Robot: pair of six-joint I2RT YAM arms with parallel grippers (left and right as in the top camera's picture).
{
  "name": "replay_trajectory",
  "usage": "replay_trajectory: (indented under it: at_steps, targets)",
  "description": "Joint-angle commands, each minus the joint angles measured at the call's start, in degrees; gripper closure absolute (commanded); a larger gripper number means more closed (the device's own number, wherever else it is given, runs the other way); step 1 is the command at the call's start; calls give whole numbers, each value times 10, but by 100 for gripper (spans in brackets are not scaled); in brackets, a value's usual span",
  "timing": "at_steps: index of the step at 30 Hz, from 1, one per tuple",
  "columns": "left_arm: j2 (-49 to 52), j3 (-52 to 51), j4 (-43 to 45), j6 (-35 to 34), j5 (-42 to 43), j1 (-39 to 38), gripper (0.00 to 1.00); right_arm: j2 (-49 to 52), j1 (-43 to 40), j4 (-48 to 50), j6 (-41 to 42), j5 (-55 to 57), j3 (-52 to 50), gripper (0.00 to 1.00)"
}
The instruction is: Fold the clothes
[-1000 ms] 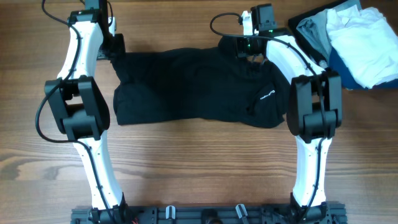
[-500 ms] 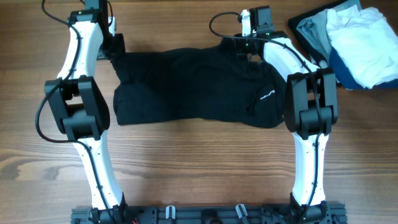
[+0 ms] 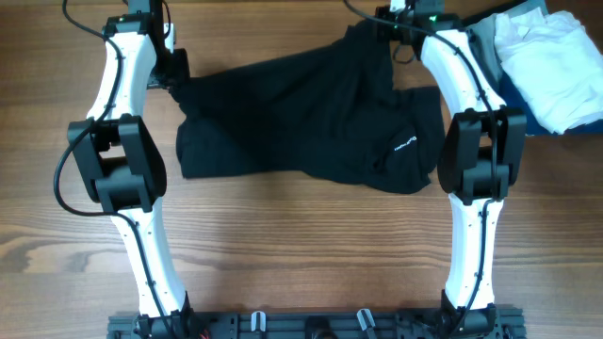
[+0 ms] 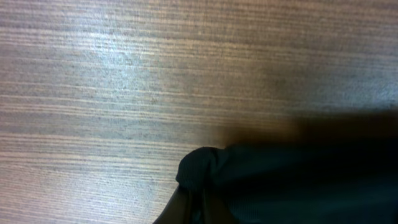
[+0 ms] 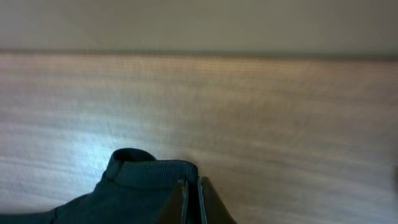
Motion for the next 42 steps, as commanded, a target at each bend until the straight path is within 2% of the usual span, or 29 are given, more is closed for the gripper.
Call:
replay_trajectory:
  at_steps: [1,6,15,22,28,34,42]
  targets:
    - [-16,0,10,-4,-8,12,96,-15,-1,-17,-28,1,24,96]
    - [-26,16,10,-6,-8,32,96,-53,-1,-57,-63,3,24,96]
    - [-108,23,-4,-4,-8,64,96,-142,-1,-240,-88,-12,24,96]
    - [-118,23,-90,1,-8,63,96,-147,1,-369,-87,-55,21,96]
    - [-114,22,-129,1,-8,63,96,-147,17,-526,-80,-68,21,96]
    - [-101,-26,-120,2,-1,63,96,-147,38,-564,-50,-53,-11,96]
    - [-101,-99,-81,14,8,63,96,-147,40,-534,-18,-42,-132,96]
